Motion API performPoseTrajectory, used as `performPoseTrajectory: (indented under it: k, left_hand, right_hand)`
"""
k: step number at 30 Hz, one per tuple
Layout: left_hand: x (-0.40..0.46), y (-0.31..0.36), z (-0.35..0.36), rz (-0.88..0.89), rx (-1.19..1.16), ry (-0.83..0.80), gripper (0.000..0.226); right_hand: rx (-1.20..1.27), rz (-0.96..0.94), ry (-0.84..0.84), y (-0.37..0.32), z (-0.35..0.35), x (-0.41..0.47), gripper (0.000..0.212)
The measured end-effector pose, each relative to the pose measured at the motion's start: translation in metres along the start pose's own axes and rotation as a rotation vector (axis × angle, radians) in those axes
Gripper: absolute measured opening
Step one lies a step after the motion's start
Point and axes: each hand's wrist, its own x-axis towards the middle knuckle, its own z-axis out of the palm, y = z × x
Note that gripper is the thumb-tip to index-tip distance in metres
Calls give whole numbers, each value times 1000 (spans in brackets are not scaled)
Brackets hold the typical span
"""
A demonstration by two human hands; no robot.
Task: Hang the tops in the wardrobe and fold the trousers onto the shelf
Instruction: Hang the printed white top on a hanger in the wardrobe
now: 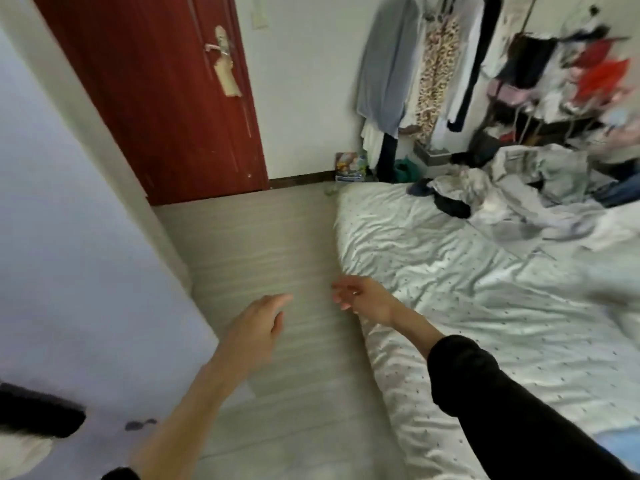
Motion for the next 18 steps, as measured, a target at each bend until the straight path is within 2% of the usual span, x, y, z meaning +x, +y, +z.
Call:
performPoseTrajectory:
  k: [4,7,11,18]
  left_hand:
    - [41,94,72,129,15,-128,54]
    - [62,175,128,237,13,-234,36]
    - [83,275,217,411,22,-440,37]
    - [93,378,335,555,88,-764,44]
  right_hand:
    - [71,150,179,91,-88,-61,27]
    - [121,246,274,159,-145,-108,28]
    - [155,380,416,252,-208,-176,27]
    - [132,665,567,377,-270,-254,28]
